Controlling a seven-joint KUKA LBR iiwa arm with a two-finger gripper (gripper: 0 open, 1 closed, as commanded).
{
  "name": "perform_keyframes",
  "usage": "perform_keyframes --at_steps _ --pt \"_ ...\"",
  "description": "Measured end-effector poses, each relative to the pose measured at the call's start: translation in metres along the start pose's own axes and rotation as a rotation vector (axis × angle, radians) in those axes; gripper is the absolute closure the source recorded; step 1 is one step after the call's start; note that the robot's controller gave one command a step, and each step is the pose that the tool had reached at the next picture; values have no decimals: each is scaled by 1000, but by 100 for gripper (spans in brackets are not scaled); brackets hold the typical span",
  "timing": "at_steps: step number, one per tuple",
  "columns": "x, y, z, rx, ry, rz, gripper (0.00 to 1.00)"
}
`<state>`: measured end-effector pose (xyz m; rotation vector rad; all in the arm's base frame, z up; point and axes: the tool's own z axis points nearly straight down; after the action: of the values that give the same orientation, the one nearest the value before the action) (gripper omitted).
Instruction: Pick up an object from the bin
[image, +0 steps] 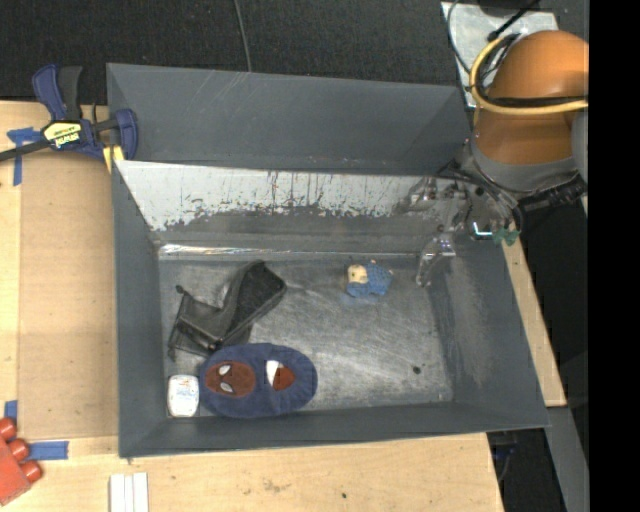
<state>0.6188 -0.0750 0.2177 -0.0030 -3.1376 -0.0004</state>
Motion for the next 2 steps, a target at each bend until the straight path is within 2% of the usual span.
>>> perform_keyframes --at_steps 1,2 --pt "-8 11 134 1 -10 -45 0" --pt "-7 11 136 1 -7 -47 100"
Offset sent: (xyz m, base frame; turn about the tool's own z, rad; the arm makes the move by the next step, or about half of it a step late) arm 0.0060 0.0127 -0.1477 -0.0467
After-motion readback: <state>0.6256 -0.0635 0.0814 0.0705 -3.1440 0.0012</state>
